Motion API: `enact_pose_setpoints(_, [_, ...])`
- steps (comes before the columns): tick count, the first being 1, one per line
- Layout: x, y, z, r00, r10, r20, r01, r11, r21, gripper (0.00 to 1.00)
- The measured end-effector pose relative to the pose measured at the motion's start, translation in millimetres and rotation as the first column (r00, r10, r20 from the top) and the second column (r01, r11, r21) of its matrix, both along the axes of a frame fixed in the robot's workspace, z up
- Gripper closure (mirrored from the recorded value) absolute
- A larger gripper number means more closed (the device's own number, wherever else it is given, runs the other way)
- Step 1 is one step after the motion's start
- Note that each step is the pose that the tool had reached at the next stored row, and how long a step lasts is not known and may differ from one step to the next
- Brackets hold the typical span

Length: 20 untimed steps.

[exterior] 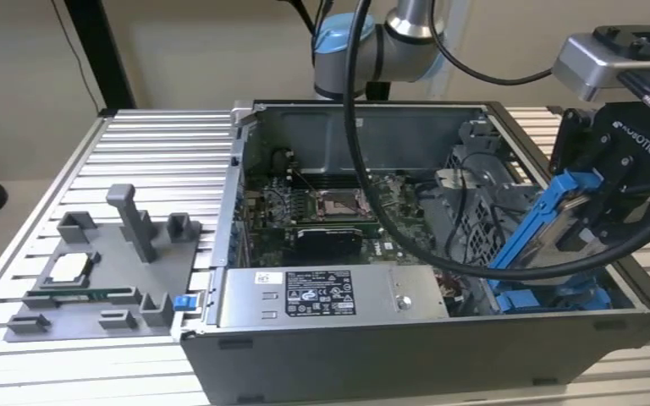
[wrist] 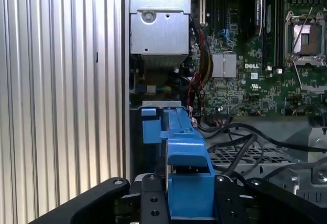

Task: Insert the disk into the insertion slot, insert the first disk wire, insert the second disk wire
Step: 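Insert the disk into the insertion slot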

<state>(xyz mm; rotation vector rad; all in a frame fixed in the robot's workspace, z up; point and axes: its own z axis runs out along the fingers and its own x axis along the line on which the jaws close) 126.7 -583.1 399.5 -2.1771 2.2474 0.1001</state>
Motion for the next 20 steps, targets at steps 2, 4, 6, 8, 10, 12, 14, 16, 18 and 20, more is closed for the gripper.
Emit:
enact_pose_setpoints(2, [0.0, 0.4, -3.8, 1.0, -0.002, 0.0, 0.002, 1.0, 0.0004, 1.0])
enact_pose_setpoints(4, [0.0, 0.5, -7.4, 1.0, -0.005, -0.0001, 0.005, 1.0, 0.0005, 1.0])
enact_pose_setpoints(6, [0.0, 0.6, -11.0, 1.0, -0.007, -0.0001, 0.007, 1.0, 0.0004, 1.0])
enact_pose_setpoints(8, [0.1, 0.5, -14.2, 1.0, -0.008, 0.0, 0.008, 1.0, 0.0003, 1.0])
enact_pose_setpoints(10, [0.1, 0.5, -17.2, 1.0, -0.01, -0.0001, 0.01, 1.0, 0.0003, 1.0])
enact_pose_setpoints(12, [0.2, 0.6, -19.6, 0.9999, -0.011, 0.0, 0.011, 0.9999, 0.0003, 1.0])
enact_pose_setpoints(14, [0.2, 0.6, -21.2, 0.9999, -0.011, 0.0, 0.011, 0.9999, 0.0003, 1.0])
enact_pose_setpoints(16, [0.1, 0.6, -21.3, 0.9999, -0.012, 0.0, 0.012, 0.9999, 0.0002, 1.0])
enact_pose_setpoints(18, [0.2, 0.5, -21.4, 0.9999, -0.012, 0.0, 0.012, 0.9999, 0.0002, 1.0])
enact_pose_setpoints(20, [0.2, 0.5, -21.5, 0.9999, -0.012, 0.0, 0.012, 0.9999, 0.0003, 1.0])
